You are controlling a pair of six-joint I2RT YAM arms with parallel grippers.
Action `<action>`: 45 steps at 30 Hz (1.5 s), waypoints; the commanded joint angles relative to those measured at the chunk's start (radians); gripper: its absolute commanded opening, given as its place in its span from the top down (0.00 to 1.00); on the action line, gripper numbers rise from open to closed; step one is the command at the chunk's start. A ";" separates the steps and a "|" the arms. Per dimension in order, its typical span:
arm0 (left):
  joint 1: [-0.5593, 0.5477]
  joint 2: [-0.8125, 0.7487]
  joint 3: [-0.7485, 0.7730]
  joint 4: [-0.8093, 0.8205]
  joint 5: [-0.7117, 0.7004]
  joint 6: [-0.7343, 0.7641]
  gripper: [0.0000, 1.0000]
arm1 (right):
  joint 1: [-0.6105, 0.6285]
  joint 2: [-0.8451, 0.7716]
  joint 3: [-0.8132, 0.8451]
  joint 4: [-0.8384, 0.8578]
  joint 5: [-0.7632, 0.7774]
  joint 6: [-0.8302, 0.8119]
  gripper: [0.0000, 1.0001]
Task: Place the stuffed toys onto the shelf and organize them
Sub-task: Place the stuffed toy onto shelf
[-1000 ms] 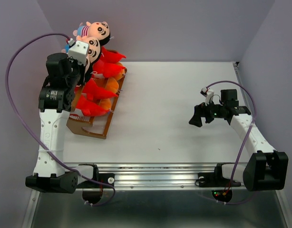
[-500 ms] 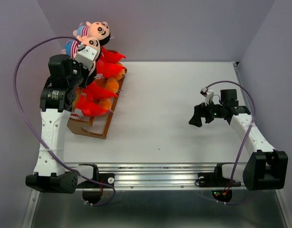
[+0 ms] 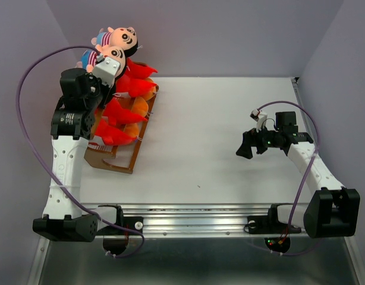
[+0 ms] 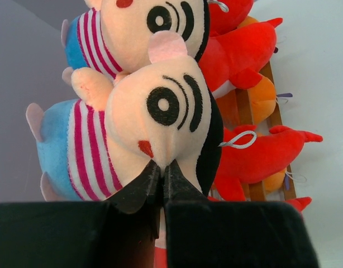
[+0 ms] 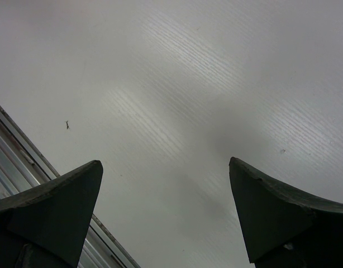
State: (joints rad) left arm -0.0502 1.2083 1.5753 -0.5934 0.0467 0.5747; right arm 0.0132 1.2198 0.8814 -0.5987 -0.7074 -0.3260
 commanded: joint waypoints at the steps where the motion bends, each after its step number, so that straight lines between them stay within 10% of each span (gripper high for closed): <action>1: 0.007 -0.024 -0.032 0.089 -0.036 0.014 0.88 | -0.005 0.000 -0.012 0.034 -0.010 -0.015 0.00; 45: 0.009 -0.050 -0.086 0.179 -0.139 -0.065 0.26 | -0.015 -0.002 -0.013 0.033 -0.006 -0.018 0.00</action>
State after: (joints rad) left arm -0.0452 1.1675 1.4597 -0.4454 -0.0704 0.5232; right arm 0.0059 1.2198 0.8814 -0.5987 -0.7071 -0.3260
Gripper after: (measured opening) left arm 0.735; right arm 0.998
